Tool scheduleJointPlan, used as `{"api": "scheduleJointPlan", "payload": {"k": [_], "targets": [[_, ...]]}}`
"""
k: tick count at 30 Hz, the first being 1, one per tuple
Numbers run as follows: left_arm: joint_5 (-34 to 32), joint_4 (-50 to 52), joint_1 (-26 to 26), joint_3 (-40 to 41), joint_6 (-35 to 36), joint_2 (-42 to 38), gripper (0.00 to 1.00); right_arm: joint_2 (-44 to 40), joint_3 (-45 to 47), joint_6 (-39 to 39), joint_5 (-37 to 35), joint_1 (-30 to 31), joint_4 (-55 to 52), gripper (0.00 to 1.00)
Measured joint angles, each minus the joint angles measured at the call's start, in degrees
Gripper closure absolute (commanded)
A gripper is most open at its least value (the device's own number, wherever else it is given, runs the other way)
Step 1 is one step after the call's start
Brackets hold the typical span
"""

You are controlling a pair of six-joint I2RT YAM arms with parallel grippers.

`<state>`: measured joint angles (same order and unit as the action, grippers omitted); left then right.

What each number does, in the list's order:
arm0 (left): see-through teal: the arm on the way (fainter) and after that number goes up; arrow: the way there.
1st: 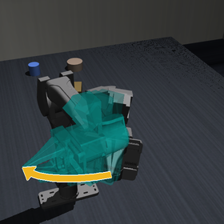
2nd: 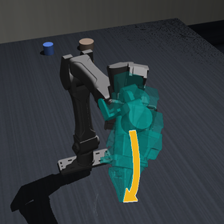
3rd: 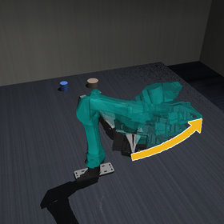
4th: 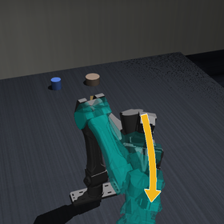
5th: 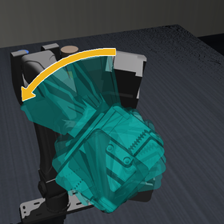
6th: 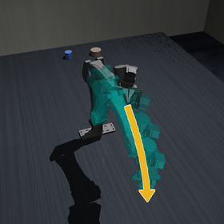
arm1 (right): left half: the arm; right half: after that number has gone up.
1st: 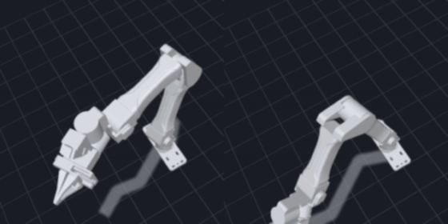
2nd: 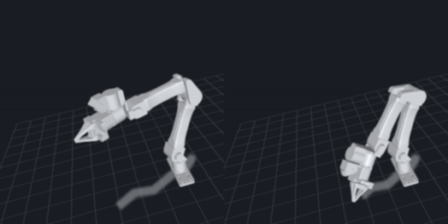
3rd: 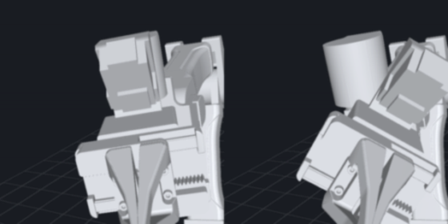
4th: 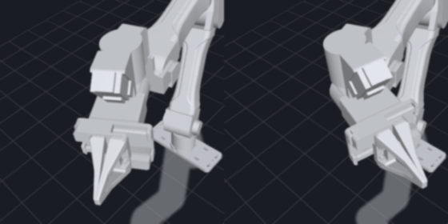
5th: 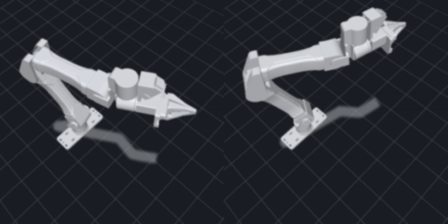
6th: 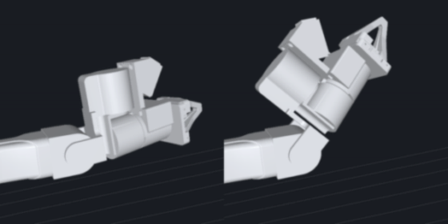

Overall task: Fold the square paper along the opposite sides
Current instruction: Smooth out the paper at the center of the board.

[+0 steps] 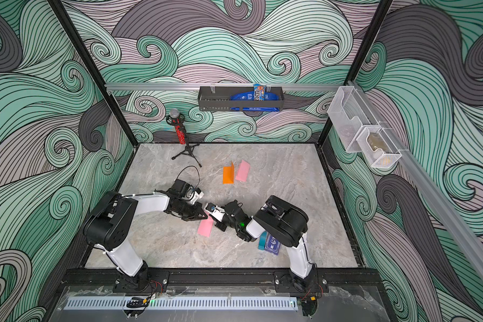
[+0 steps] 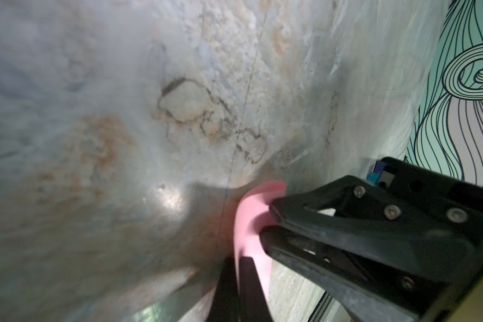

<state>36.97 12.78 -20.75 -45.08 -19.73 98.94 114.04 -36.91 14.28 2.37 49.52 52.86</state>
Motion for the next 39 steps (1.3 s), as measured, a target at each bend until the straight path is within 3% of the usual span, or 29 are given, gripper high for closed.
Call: {"api": "scheduleJointPlan", "payload": {"k": [5, 20, 23, 28, 39], "targets": [[-0.22, -1.05, 0.0, 0.74, -0.31, -0.48, 1.0, 0.24, -0.39, -0.15, -3.78, 0.11, 0.17, 0.67], [-0.87, -1.44, 0.0, 1.07, -0.42, -0.92, 1.0, -0.44, 1.22, -3.58, -11.72, -1.88, 1.33, 0.67], [-0.87, -1.46, 0.0, 1.07, -0.44, -0.96, 1.0, -3.65, 3.21, -3.41, -8.09, -3.08, -1.07, 0.71], [-1.25, -1.57, 0.0, 1.07, -0.48, -1.05, 1.0, -10.25, 6.78, -2.56, 2.19, -2.03, 1.6, 0.85], [-3.17, -2.34, 0.9, 0.96, -0.87, -1.31, 1.0, -3.69, 3.26, 1.9, 7.89, 2.36, 0.02, 0.87]]}}
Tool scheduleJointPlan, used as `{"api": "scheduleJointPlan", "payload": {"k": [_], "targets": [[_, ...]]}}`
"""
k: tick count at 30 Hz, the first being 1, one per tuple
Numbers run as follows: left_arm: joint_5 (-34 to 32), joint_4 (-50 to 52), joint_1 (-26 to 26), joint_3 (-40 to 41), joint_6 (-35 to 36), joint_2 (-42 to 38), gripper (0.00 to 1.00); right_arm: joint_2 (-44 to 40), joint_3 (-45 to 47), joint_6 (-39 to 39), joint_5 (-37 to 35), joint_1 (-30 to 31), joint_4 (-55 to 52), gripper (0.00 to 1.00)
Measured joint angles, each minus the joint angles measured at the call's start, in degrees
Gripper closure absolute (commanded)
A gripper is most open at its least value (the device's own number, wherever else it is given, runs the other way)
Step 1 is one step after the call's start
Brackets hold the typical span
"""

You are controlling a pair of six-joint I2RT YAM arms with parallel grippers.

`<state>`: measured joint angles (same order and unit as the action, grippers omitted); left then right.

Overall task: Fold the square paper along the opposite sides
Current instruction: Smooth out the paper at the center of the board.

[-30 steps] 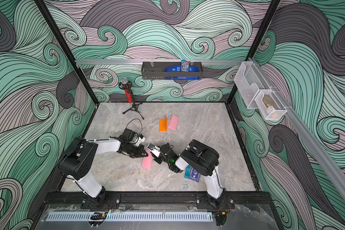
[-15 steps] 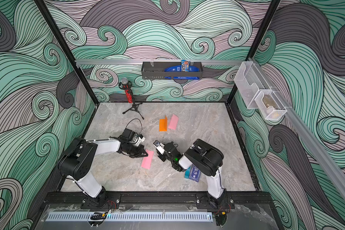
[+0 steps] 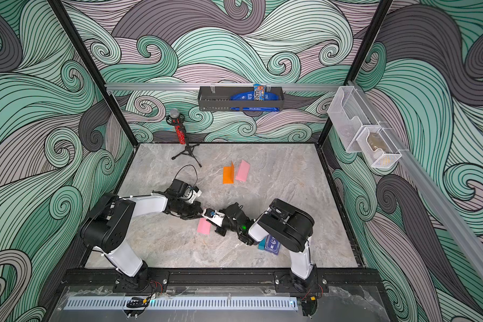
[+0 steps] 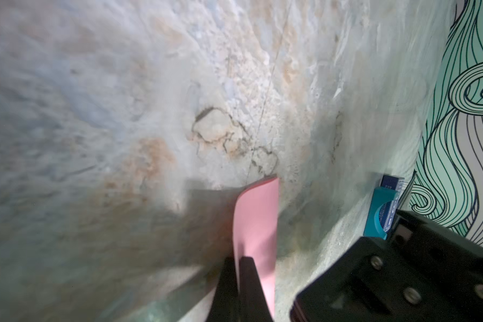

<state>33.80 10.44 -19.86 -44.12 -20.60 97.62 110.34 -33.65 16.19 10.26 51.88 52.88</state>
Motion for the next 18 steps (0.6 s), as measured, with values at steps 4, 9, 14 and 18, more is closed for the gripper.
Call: {"api": "scheduleJointPlan", "payload": {"k": [4, 9, 14, 18], "targets": [[0.02, -0.07, 0.2, -0.02, -0.02, 0.04, 1.0, 1.2, -0.35, 1.77, -0.11, 0.92, -1.6, 0.84], [0.02, -0.02, 0.22, -0.09, -0.02, 0.13, 1.0, 0.98, -0.22, 3.1, -0.76, 1.68, -1.77, 0.81], [0.04, 0.81, 0.24, -0.68, 0.0, 0.46, 1.0, -0.24, 1.09, 3.1, -1.22, 3.34, -2.14, 0.8], [0.04, 0.83, 0.24, -0.68, 0.0, 0.46, 1.0, -1.11, 2.16, 2.73, -1.88, 4.66, -2.23, 0.8]]}}
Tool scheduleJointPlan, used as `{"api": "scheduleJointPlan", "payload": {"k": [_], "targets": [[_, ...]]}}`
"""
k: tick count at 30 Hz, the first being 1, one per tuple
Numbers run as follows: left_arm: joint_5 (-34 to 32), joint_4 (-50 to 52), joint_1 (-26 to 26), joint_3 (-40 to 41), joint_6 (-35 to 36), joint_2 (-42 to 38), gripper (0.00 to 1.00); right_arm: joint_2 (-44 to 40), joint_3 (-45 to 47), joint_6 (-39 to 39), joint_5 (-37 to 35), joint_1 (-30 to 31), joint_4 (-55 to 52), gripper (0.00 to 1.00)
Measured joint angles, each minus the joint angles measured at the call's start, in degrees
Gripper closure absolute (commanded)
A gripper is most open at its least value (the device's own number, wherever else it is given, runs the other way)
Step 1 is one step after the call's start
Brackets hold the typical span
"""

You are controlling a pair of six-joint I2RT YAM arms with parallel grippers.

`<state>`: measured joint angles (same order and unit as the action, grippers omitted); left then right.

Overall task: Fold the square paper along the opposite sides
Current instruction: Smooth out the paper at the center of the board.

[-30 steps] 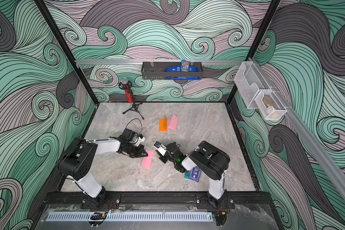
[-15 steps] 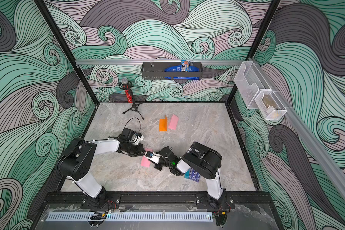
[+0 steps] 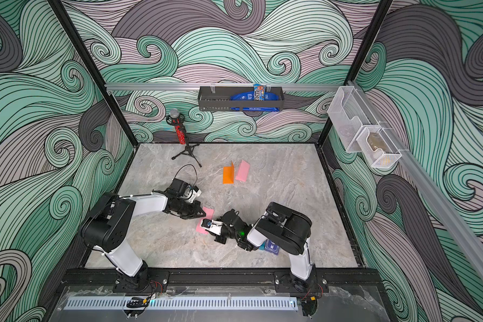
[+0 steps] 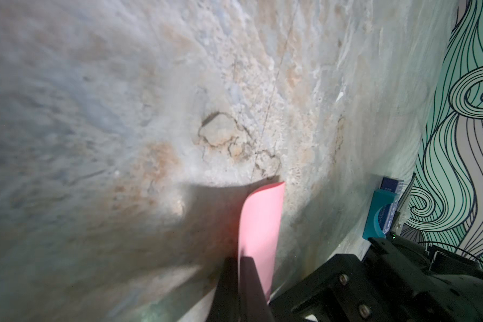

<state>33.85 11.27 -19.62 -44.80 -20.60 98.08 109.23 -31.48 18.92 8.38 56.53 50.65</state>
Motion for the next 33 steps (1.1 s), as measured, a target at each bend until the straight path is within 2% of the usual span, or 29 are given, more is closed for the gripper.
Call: {"api": "scheduleJointPlan", "payload": {"k": [14, 20, 24, 27, 33], "targets": [[-0.59, -0.44, 0.07, -0.11, 0.0, 0.0, 1.0, -1.79, 0.46, -3.91, 0.52, 3.5, -3.17, 0.76], [-0.68, -0.5, 0.0, -0.11, -0.02, -0.07, 1.0, -7.72, 4.68, -6.21, 2.05, 4.07, -6.75, 0.74], [-1.14, -0.48, -0.26, -0.09, -0.02, -0.26, 1.0, -11.74, 3.82, -10.29, 3.52, 0.7, -8.17, 0.74], [-1.64, -0.42, -0.46, -0.09, -0.02, -0.44, 1.0, -12.24, 0.02, -11.72, 1.55, -2.67, -7.85, 0.71], [-2.29, -0.39, -0.46, 0.0, -0.09, -0.74, 1.0, -5.79, -8.48, -10.25, -6.91, -5.53, -6.78, 0.71]]}}
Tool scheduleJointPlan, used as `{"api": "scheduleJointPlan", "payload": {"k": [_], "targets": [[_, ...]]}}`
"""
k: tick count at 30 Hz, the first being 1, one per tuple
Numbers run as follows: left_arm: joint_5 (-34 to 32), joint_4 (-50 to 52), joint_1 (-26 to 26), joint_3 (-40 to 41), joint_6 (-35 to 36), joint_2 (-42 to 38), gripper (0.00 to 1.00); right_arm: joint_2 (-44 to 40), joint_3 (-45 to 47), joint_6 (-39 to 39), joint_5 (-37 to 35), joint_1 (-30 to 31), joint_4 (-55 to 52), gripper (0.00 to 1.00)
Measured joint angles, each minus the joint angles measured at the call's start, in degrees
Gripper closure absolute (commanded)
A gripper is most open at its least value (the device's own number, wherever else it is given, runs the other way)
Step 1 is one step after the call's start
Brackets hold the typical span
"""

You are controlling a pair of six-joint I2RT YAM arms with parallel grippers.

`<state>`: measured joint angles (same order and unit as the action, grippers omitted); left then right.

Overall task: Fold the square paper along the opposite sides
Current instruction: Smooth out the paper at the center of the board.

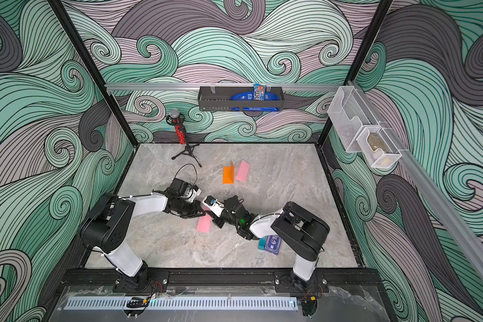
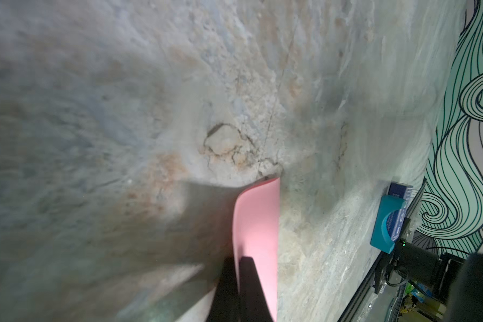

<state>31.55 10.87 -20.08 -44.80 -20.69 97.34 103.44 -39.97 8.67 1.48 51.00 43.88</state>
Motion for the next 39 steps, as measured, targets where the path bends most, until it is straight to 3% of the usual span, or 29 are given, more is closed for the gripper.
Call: {"api": "scheduleJointPlan", "payload": {"k": [7, 39], "targets": [[-0.07, -0.02, 0.0, 0.02, -0.35, -0.02, 1.0, 8.79, -5.64, 2.97, -4.81, -0.26, -0.33, 0.69], [-0.28, -0.09, 0.13, 0.02, -0.79, -0.09, 1.0, 13.03, -2.01, 2.38, -9.05, -2.29, 6.54, 0.64]]}}
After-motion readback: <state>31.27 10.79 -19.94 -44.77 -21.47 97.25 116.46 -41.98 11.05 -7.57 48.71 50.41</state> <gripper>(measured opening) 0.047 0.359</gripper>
